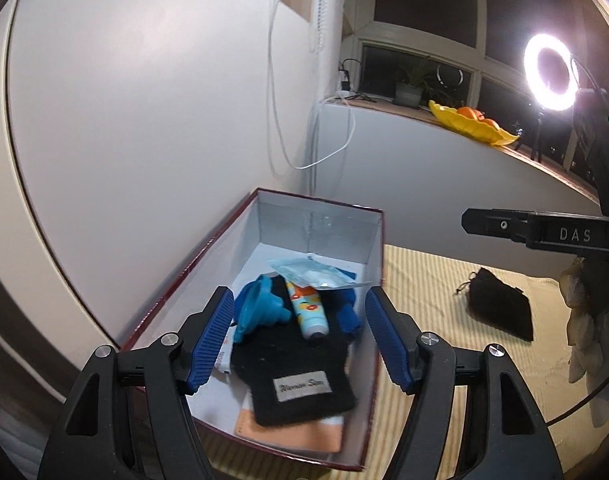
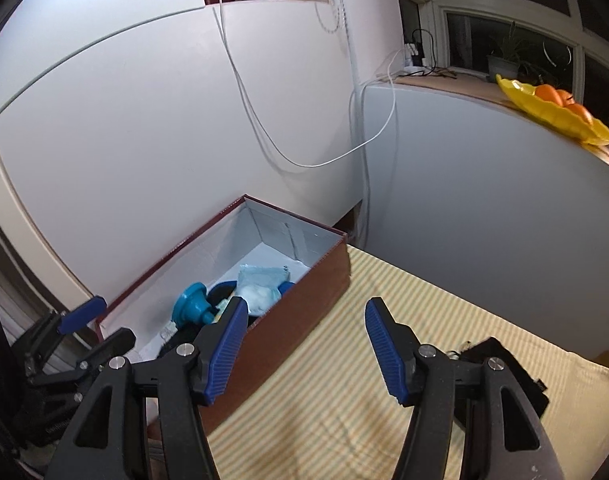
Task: Organize soft objects
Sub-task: 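Open the left tool to drop the funnel while the right tool releases the packet, then move the left tool to the black drawstring pouch on the bed, then close the left tool on the black pouch and lift it, then carry the black pouch over the shoebox with the left tool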
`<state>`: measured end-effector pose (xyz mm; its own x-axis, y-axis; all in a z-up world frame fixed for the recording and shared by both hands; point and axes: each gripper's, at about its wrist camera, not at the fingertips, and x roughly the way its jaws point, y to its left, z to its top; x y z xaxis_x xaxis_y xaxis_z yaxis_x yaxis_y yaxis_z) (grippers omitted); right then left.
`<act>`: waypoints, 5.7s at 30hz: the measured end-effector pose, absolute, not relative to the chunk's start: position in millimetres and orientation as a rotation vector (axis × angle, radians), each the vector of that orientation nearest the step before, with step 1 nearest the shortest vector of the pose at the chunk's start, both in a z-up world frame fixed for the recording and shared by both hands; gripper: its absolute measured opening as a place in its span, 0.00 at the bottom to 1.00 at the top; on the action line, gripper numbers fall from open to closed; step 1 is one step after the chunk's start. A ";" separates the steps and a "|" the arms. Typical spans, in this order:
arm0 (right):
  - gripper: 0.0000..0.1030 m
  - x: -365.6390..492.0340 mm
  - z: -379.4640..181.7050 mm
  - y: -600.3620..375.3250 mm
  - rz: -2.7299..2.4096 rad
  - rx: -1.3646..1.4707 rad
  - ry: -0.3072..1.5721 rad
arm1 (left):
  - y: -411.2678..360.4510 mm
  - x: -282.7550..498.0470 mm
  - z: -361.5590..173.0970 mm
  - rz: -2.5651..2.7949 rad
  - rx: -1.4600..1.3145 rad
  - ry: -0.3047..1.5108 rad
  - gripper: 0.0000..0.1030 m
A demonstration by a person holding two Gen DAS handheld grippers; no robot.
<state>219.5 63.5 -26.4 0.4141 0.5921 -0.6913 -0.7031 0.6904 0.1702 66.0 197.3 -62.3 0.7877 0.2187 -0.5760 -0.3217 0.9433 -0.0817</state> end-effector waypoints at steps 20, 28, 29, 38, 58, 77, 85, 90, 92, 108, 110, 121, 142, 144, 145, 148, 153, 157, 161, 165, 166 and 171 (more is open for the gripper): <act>0.56 223.0 -17.8 -65.5 0.753 -0.054 0.747 | 118.6 73.7 -62.9 0.102 -0.195 0.620 0.66; 0.61 265.5 -44.4 -124.9 0.680 0.014 0.848 | 70.3 106.7 -84.7 -0.039 -0.238 0.700 0.66; 0.61 272.9 -50.2 -131.3 0.678 0.030 0.868 | 66.2 109.5 -86.5 -0.050 -0.244 0.707 0.66; 0.61 319.5 -100.0 -146.8 0.704 0.053 1.003 | 27.7 154.5 -118.7 -0.139 -0.303 0.811 0.66; 0.61 389.0 -172.3 -119.5 0.744 0.118 1.176 | -3.8 206.9 -166.8 -0.206 -0.353 0.937 0.66; 0.61 360.8 -176.1 -136.1 0.811 0.131 1.259 | -9.8 223.1 -183.7 -0.223 -0.381 0.973 0.66; 0.50 343.9 -172.0 -131.5 0.807 0.023 1.277 | -9.3 227.1 -190.2 -0.225 -0.382 0.974 0.66; 0.31 342.6 -177.2 -136.4 0.756 0.024 1.289 | -10.8 229.0 -192.9 -0.230 -0.373 0.961 0.64; 0.27 341.1 -175.7 -144.4 0.758 0.058 1.289 | -14.2 230.1 -192.2 -0.235 -0.360 0.956 0.64; 0.19 303.3 -151.8 -166.9 0.749 0.029 1.218 | -9.8 226.2 -182.1 -0.236 -0.404 0.915 0.23; 0.19 299.1 -144.9 -169.5 0.753 0.044 1.207 | -7.3 219.4 -175.4 -0.241 -0.415 0.900 0.23; 0.17 256.1 -83.1 -148.1 0.818 0.042 1.102 | 30.2 163.6 -113.0 -0.213 -0.408 0.731 0.23; 0.17 209.9 -28.9 28.0 1.032 -0.016 0.996 | 173.0 74.7 -47.6 0.009 -0.399 0.550 0.23; 0.17 206.3 -29.7 49.0 1.050 -0.024 0.995 | 186.0 69.3 -45.9 0.036 -0.395 0.547 0.23; 0.17 205.1 -29.4 54.8 1.057 -0.026 0.994 | 189.6 67.1 -45.7 0.047 -0.392 0.547 0.23; 0.17 199.7 -30.3 74.9 1.082 -0.036 0.998 | 203.4 63.0 -44.7 0.086 -0.377 0.551 0.23; 0.17 192.9 -38.5 102.3 1.103 -0.048 1.011 | 215.6 52.9 -44.3 0.131 -0.352 0.558 0.23; 0.17 190.4 -42.2 121.2 1.102 -0.058 1.009 | 221.6 54.4 -45.6 0.155 -0.327 0.563 0.23; 0.17 186.6 -43.3 126.7 1.092 -0.068 1.008 | 224.3 57.3 -46.3 0.171 -0.311 0.564 0.23; 0.17 187.1 -44.0 132.1 1.075 -0.082 1.006 | 226.5 62.1 -50.7 0.181 -0.303 0.569 0.23; 0.17 187.7 -44.2 132.5 1.072 -0.081 1.007 | 227.1 63.3 -51.9 0.183 -0.301 0.572 0.23; 0.17 194.7 -50.6 139.2 1.051 -0.092 1.016 | 229.0 74.4 -58.0 0.198 -0.302 0.589 0.23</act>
<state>194.7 139.2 -50.6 0.1097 0.6748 -0.7298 -0.7525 0.5361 0.3825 74.4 229.0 -58.0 0.8146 0.0971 -0.5718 -0.2680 0.9374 -0.2225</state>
